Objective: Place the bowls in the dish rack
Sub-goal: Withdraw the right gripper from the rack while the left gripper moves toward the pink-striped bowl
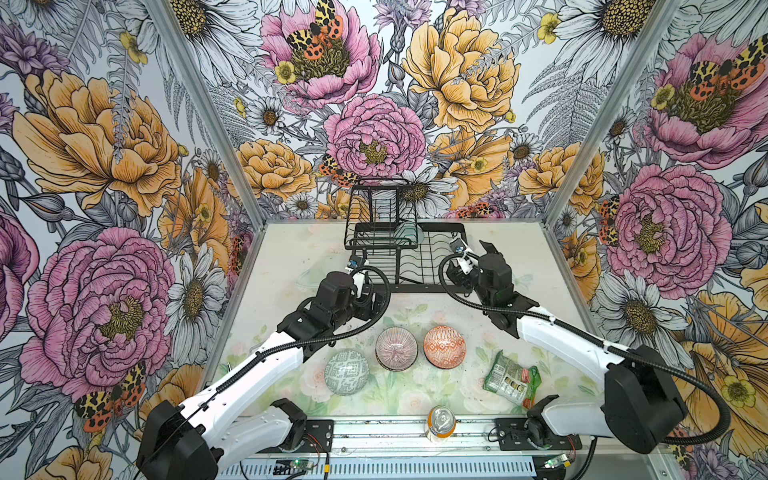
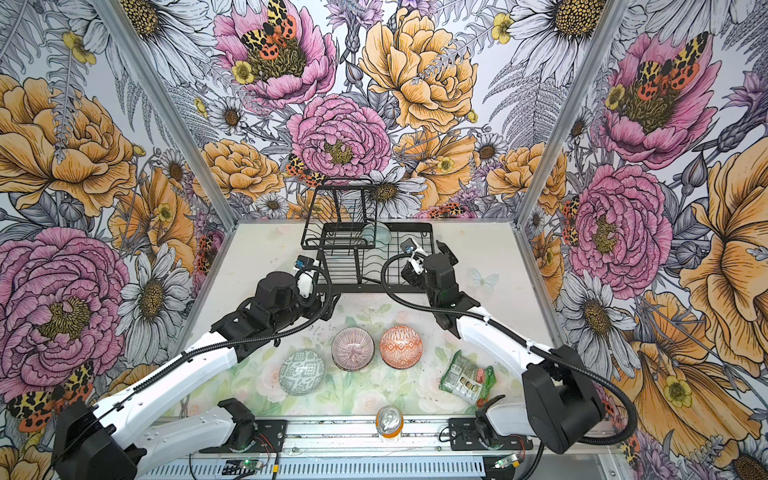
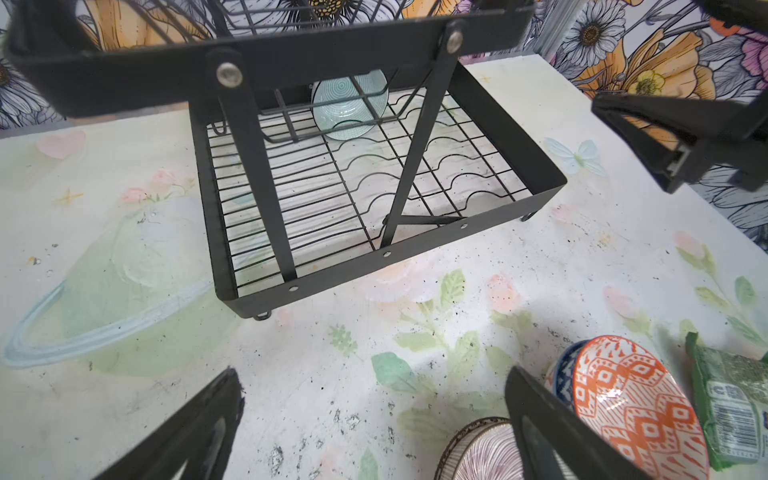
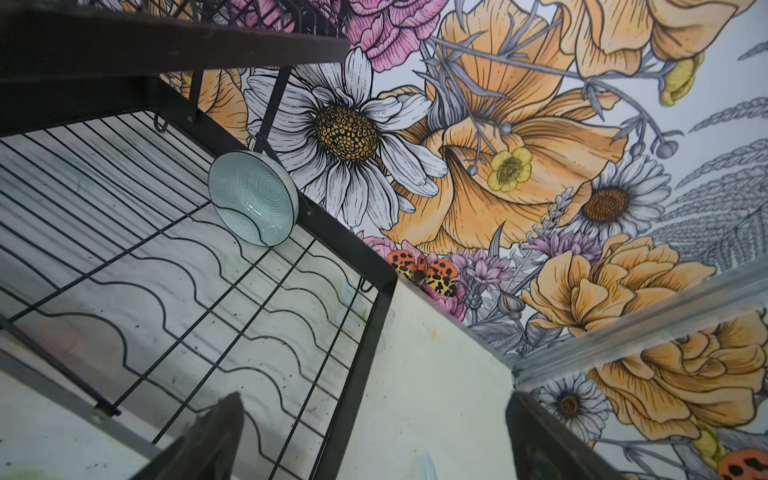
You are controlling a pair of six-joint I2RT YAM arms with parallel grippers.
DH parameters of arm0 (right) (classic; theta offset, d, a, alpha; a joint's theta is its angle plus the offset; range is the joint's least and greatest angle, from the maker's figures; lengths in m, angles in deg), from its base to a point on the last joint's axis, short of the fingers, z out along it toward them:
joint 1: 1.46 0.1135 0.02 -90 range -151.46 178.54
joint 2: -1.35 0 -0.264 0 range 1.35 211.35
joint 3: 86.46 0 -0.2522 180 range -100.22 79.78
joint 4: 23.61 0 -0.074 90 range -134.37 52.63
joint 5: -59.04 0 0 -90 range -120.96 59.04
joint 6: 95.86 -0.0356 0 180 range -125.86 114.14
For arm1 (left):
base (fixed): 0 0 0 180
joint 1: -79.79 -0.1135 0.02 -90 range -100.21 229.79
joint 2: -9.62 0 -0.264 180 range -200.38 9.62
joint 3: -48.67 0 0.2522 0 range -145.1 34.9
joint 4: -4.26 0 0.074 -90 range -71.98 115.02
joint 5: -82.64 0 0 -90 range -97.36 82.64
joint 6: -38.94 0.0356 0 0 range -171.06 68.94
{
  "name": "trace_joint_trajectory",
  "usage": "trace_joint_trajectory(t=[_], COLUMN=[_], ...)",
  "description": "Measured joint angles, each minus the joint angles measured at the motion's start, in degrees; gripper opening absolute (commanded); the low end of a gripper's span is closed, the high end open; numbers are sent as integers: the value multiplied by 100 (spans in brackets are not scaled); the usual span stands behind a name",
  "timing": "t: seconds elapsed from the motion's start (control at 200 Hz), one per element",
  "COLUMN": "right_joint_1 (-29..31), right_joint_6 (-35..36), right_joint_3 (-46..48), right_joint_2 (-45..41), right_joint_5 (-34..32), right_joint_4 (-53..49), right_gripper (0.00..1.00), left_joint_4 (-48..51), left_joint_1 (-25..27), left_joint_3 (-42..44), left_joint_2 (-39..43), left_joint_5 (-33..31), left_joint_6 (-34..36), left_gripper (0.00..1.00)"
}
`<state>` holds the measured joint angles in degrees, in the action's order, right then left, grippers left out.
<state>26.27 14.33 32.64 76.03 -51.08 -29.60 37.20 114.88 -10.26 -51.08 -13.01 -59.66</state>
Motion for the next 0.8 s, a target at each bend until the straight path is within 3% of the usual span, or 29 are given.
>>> trace_joint_trajectory(t=[0.24, 0.405, 0.646, 0.801], right_joint_1=[-9, -39, -72, -81], right_joint_6=[-1596, -2417, -2997, -3099], right_joint_3=[-588, -710, -734, -837], right_joint_2=[-308, -297, -297, -273], right_joint_5=[339, 754, 1080, 1147], right_joint_4=[-2087, -2966, -3536, -3624], right_gripper=[100, 99, 100, 100], left_joint_4=[227, 275, 385, 800], left_joint_1=[96, 96, 136, 461], left_joint_3=[227, 282, 382, 358], left_joint_2=[28, 24, -44, -234], left_joint_5=[24, 264, 540, 382], left_joint_6=[-179, -302, -516, -612], left_gripper=[99, 99, 99, 99])
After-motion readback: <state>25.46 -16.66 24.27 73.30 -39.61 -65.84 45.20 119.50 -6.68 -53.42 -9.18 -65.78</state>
